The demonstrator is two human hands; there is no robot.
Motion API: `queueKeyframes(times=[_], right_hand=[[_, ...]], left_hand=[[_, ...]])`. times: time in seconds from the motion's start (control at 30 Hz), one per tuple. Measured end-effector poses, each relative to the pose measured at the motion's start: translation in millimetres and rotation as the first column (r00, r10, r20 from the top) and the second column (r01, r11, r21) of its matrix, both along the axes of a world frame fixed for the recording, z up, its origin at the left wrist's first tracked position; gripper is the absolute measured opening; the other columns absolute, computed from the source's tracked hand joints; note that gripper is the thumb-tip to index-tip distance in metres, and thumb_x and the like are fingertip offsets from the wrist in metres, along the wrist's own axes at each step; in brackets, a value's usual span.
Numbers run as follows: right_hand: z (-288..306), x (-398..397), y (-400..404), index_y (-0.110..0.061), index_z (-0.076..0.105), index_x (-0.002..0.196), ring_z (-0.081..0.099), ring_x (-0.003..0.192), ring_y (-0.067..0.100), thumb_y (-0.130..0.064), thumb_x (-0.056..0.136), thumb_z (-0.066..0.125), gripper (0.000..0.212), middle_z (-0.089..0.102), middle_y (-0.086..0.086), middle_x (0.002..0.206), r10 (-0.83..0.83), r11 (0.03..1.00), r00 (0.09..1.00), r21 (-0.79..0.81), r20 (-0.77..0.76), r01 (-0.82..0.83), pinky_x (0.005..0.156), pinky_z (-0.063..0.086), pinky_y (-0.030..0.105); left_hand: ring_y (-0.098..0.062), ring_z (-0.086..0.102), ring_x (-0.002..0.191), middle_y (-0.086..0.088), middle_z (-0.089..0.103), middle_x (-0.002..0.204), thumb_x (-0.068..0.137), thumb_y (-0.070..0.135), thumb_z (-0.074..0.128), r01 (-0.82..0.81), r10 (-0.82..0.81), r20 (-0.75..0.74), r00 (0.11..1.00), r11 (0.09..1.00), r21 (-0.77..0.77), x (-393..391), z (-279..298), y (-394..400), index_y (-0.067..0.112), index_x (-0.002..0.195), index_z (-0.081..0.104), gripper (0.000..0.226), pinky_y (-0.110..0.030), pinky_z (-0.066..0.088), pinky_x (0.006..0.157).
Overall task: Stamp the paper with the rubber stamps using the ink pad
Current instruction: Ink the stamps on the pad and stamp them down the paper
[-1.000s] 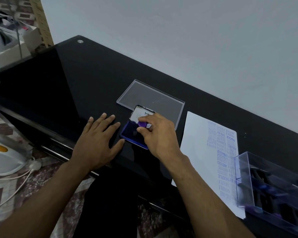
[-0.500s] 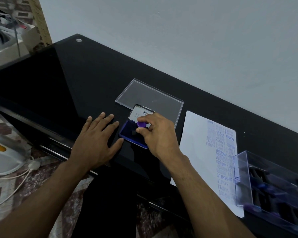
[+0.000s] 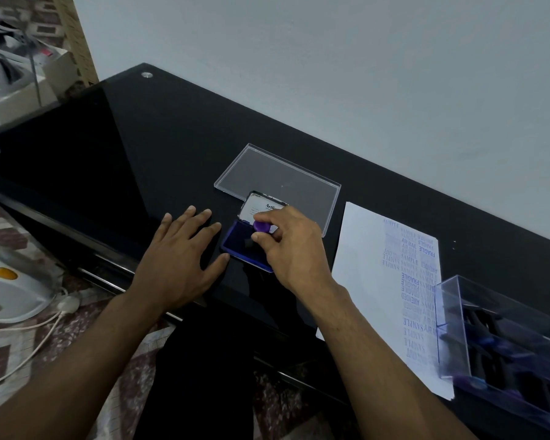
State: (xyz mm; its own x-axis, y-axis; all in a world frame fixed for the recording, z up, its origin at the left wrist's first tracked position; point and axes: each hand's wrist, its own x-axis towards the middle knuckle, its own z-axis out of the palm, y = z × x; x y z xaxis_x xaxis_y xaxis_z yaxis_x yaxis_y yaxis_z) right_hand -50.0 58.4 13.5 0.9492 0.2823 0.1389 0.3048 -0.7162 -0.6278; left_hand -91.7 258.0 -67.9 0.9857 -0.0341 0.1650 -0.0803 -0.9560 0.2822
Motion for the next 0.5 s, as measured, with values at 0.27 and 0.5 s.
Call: queueKeyframes(times=[0.27, 0.5], right_hand=[[7.7, -5.6, -28.3, -0.025, 0.070, 0.110, 0.065, 0.082, 0.004, -0.021, 0.085, 0.076, 0.026, 0.063, -0.009, 0.113, -0.113, 0.982, 0.994, 0.157, 0.014, 0.109, 0.078, 0.057, 0.019], [16.2, -14.6, -94.1, -0.025, 0.072, 0.110, 0.064, 0.085, 0.007, -0.022, 0.084, 0.077, 0.026, 0.065, -0.010, 0.104, -0.245, 0.960, 0.968, 0.149, 0.044, 0.236, 0.081, 0.056, 0.022]], left_hand=[[-0.023, 0.020, 0.153, -0.006, 0.034, 0.160, 0.090, 0.067, 0.037, 0.051, -0.046, 0.048, 0.998, 0.995, -0.090, 8.6, 19.4, -23.9, 0.022, 0.150, 0.042, 0.075, -0.045, 0.012, 0.124], [-0.023, 0.026, 0.150, -0.004, 0.035, 0.159, 0.090, 0.065, 0.040, 0.159, -0.151, 0.075, 0.986, 0.981, -0.114, 22.6, 31.5, -85.6, 0.022, 0.149, 0.042, 0.074, -0.045, 0.018, 0.125]])
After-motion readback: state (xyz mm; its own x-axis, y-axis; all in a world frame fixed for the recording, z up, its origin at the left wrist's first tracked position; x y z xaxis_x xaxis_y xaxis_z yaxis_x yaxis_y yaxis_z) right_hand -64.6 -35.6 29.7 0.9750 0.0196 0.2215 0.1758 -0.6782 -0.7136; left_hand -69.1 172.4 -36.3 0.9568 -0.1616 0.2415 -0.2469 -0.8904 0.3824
